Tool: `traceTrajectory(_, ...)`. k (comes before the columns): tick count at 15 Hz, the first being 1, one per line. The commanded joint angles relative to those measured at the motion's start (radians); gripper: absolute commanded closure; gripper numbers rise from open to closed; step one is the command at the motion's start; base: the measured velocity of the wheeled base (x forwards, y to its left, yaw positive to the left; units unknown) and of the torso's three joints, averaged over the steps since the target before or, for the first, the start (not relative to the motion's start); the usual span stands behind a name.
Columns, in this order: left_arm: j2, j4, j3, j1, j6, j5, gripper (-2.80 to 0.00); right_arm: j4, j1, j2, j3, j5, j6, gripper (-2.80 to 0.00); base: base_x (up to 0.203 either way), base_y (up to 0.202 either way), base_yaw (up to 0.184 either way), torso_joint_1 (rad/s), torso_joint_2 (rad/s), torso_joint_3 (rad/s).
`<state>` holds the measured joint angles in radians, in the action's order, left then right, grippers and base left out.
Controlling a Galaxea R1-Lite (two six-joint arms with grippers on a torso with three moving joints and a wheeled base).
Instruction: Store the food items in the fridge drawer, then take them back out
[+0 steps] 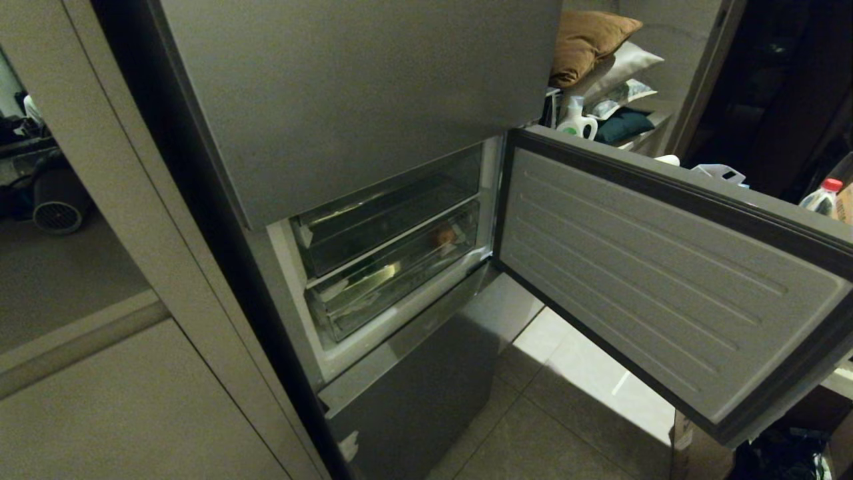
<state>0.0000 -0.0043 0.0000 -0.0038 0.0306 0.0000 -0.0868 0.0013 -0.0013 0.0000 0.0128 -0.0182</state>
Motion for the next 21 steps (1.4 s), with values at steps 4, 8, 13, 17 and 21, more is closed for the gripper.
traceTrajectory(4,0.002,0.0,0.0,-0.001,0.0,0.002,0.0,-0.001,0.0,0.001,0.031,0.0,0.0,0.0,-0.001,-0.003,0.099,0.003,0.0,0.001)
traceTrajectory(8,0.002,0.0,0.0,-0.001,0.0,0.0,0.0,-0.001,0.0,0.0,0.031,0.001,0.0,0.0,0.002,-0.007,0.174,0.004,0.0,0.003)
traceTrajectory(13,0.002,0.0,0.0,-0.001,0.0,0.001,0.0,-0.001,0.0,0.001,0.031,0.001,0.0,0.0,0.001,-0.008,0.176,0.001,0.0,-0.001)
traceTrajectory(17,0.002,0.0,0.0,-0.001,0.0,0.0,0.0,-0.001,0.0,0.001,0.031,0.001,-0.002,0.0,0.003,-0.008,0.173,0.003,0.0,0.003)
traceTrajectory(21,0.002,0.001,0.0,-0.001,0.0,0.0,0.0,-0.001,0.0,0.001,0.031,0.0,-0.002,0.0,0.0,-0.005,0.094,0.001,0.0,0.002)
